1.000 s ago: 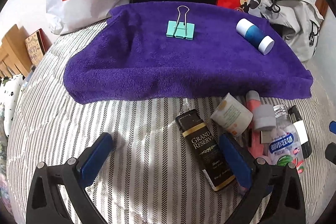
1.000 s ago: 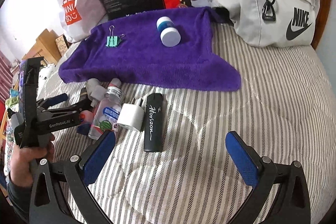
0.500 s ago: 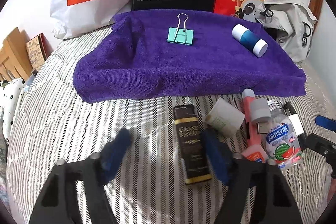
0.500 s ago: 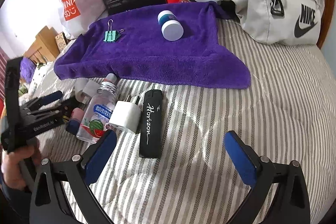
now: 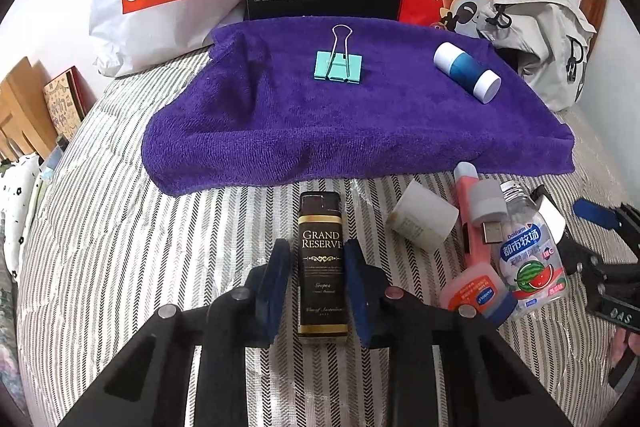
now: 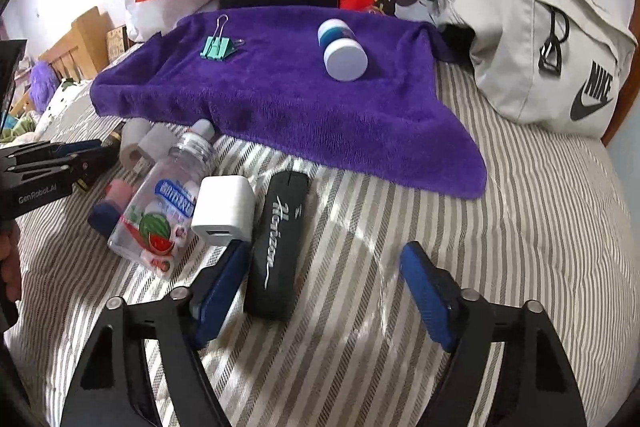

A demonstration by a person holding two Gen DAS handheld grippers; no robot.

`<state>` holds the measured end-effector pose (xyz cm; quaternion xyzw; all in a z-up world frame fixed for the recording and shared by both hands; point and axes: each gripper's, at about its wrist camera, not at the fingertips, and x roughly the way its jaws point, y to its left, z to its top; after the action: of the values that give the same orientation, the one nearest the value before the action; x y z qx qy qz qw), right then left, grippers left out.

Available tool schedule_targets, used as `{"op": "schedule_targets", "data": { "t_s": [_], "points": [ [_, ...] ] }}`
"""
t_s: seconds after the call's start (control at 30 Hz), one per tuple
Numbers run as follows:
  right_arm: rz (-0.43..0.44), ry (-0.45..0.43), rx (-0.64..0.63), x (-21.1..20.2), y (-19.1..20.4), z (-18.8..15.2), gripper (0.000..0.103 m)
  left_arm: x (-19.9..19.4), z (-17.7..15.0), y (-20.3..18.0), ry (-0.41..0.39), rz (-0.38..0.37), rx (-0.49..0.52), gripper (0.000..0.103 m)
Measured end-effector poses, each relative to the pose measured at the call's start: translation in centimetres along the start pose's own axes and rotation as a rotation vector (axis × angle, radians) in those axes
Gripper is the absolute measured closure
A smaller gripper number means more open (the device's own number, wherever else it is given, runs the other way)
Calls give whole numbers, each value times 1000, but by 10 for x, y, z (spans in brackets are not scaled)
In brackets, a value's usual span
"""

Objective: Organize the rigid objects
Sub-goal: 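Grasp the brown Grand Reserve bottle with the left tool while the right tool grasps the black Horizon case, then carry the bottle and case onto the towel and open both tools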

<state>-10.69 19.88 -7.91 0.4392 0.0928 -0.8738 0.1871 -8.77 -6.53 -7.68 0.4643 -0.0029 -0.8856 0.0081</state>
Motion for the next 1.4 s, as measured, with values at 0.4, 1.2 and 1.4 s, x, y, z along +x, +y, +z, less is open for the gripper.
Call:
{"op": "schedule_targets", "data": {
  "t_s": [0.4, 1.2, 1.4],
  "points": [
    [43, -8, -2, 1, 9, 5, 81, -4, -4, 8, -12, -38, -26, 81],
    [162, -50, 113, -31, -23, 47, 81, -36, 42, 36, -102, -77, -46, 81],
    [158, -69, 135, -23, -34, 77, 81, -33, 73, 37, -118, -80, -27, 81]
  ]
}}
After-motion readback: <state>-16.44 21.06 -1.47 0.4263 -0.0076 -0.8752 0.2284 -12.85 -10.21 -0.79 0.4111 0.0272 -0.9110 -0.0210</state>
